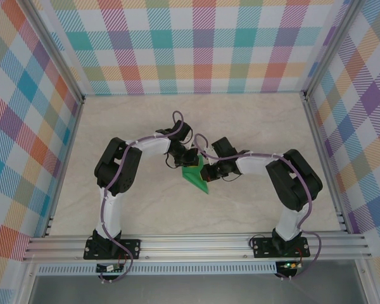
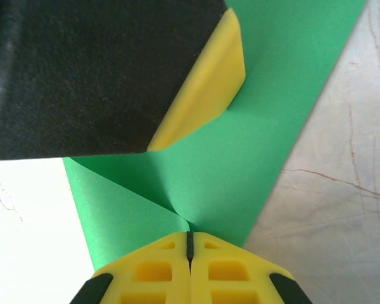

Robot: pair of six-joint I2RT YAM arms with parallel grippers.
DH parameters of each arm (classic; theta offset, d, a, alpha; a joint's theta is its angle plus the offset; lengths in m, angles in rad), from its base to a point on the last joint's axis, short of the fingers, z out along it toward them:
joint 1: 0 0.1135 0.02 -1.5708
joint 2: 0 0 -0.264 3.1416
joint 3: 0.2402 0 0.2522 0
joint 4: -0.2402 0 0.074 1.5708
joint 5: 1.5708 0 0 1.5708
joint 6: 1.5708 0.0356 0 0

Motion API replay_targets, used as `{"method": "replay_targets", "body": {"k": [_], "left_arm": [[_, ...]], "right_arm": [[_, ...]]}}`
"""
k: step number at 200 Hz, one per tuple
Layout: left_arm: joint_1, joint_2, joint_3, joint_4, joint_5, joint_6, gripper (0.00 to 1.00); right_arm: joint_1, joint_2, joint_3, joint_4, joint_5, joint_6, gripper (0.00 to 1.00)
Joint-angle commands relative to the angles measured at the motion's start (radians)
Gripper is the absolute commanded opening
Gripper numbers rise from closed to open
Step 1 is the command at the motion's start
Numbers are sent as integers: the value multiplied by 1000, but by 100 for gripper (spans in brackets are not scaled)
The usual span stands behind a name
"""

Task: Fold a paper plane with a square sheet of paper (fold left side to right side)
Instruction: Third fold the triangle at the center of the table.

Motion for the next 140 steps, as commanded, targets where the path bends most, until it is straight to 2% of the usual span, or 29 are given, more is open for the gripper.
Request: {"method": "replay_targets", "body": {"k": [1, 51, 140], "left_arm": [[-26, 52, -16, -54, -46, 8, 0], [-27, 47, -16, -53, -43, 7, 0], [-27, 49, -15, -53, -46, 7, 0]], "right_arm": [[-2, 21, 29, -7, -38, -5, 0], [-3, 53, 29, -34, -31, 12, 0], [-4, -4, -3, -28, -9, 16, 0]]}}
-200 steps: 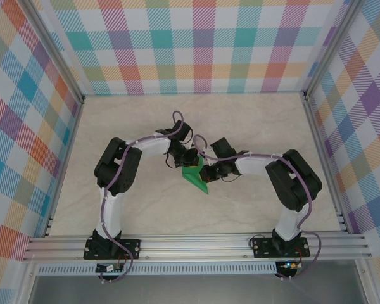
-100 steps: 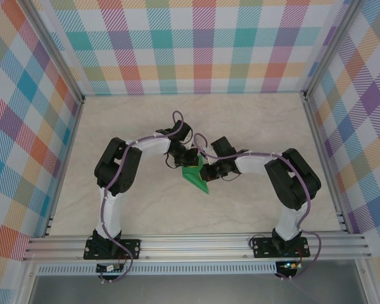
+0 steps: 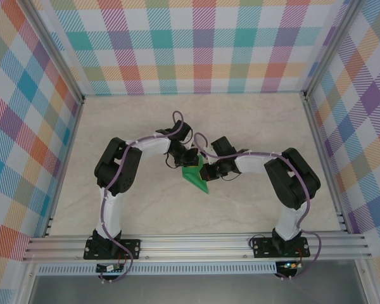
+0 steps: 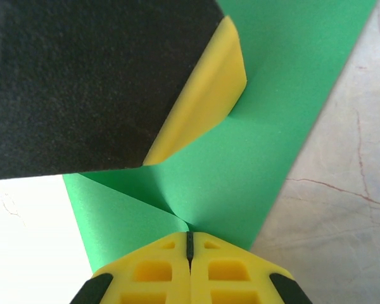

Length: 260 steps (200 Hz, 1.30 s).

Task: Fold a paper plane with a square sheet of paper (fold left side to right side)
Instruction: Third fold the triangle at the center of the table.

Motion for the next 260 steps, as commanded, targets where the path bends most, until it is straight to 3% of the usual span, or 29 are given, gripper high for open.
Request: {"method": "replay_targets", "body": {"k": [1, 122, 169, 260], "left_arm": [[-27, 49, -16, -53, -46, 7, 0], [-27, 40, -12, -57, -43, 6, 1], [-21, -2, 18, -95, -40, 17, 9], [86, -50, 136, -176, 39, 22, 28]], "right_arm": [[-4, -28, -20, -19, 6, 6, 0], [-3, 15, -11, -49, 24, 0, 0], [-4, 53, 0, -89, 13, -17, 0], [-1, 65, 4, -111, -28, -52, 0]]}}
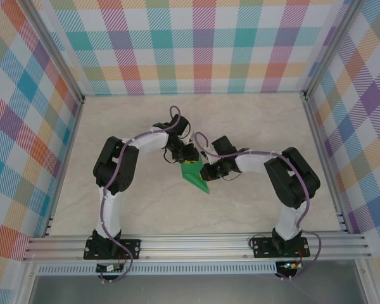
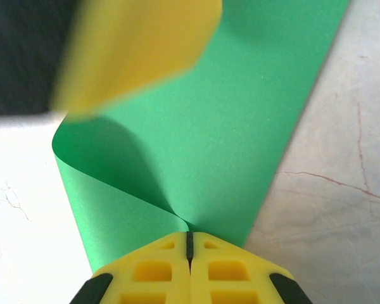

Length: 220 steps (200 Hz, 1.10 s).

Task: Fold a paper plane with a square sheet of paper (fold left side to right side)
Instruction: Third fold the triangle at the center of the table.

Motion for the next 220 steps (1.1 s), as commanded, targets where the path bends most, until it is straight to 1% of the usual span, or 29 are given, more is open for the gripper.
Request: {"method": "replay_targets", "body": {"k": [1, 15, 33, 62, 82, 95, 113, 159, 220], "left_arm": [[36, -52, 36, -54, 26, 10, 28], [44, -87, 22, -52, 25, 9, 27], [47, -151, -37, -26, 34, 0, 20], [44, -252, -197, 76, 117, -52, 11], [23, -286, -277, 120, 154, -73, 9], [3, -288, -298, 134, 159, -78, 9], [-15, -273, -308, 136, 138, -84, 8], [-46, -193, -308, 167, 142, -97, 7], [-55, -170, -333, 173, 111, -94, 6]], "right_arm": [[5, 56, -5, -83, 0, -38, 0], [5, 59, 1, -90, -5, -40, 0], [6, 61, 0, -86, -7, -39, 0], [5, 59, 0, -84, -11, -37, 0], [6, 62, -2, -81, -11, -36, 0], [5, 66, -2, -82, -12, -35, 0], [6, 66, -2, -84, -15, -34, 0], [8, 69, 6, -92, -13, -36, 0], [8, 73, 14, -107, -4, -41, 0]]}}
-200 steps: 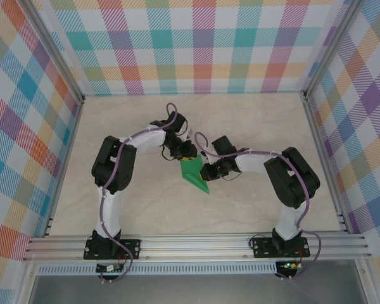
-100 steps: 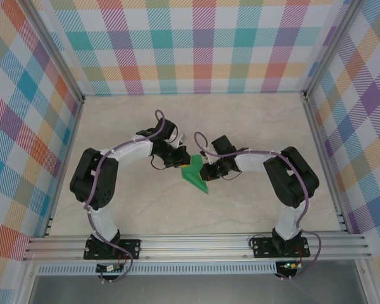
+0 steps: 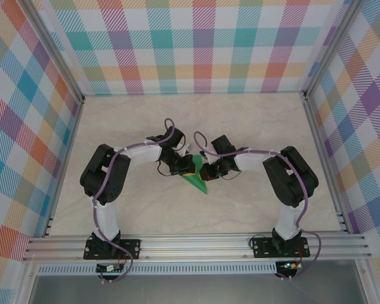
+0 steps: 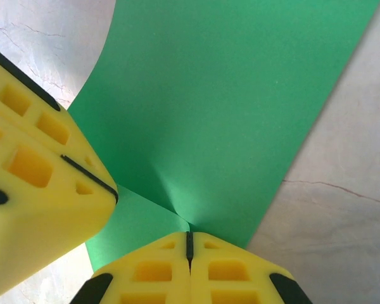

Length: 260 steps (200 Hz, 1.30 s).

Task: Fold a paper plane with a square sheet of paper (fold left side to right side)
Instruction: Third fold the triangle at the center of the table.

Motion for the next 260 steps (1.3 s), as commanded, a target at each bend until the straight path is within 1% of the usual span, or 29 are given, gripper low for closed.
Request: {"method": "replay_targets", "body": {"k": [1, 101, 146, 185, 192, 213, 235, 260], "left_arm": [[-8, 9, -19, 6, -8, -4, 6], [-10, 17, -89, 38, -55, -3, 5], [-10, 44, -114, 48, -79, -3, 4], [-11, 64, -127, 53, -105, -5, 4], [-11, 65, -127, 55, -106, -5, 4], [-11, 67, -128, 58, -106, -6, 3], [-11, 65, -127, 58, -105, -5, 3], [-11, 57, -127, 52, -112, 0, 3]], "right_arm": [[9, 53, -10, -88, 22, -26, 0], [8, 56, -5, -94, 22, -26, 0], [7, 26, 25, -97, -2, -8, 0], [1, -75, 81, -143, 45, 25, 18], [0, -94, 82, -151, 56, 31, 22], [-4, -164, 71, -181, 74, 32, 31], [-2, -229, 28, -194, 41, 45, 32], [18, -273, -47, -151, -98, 84, 28]]}}
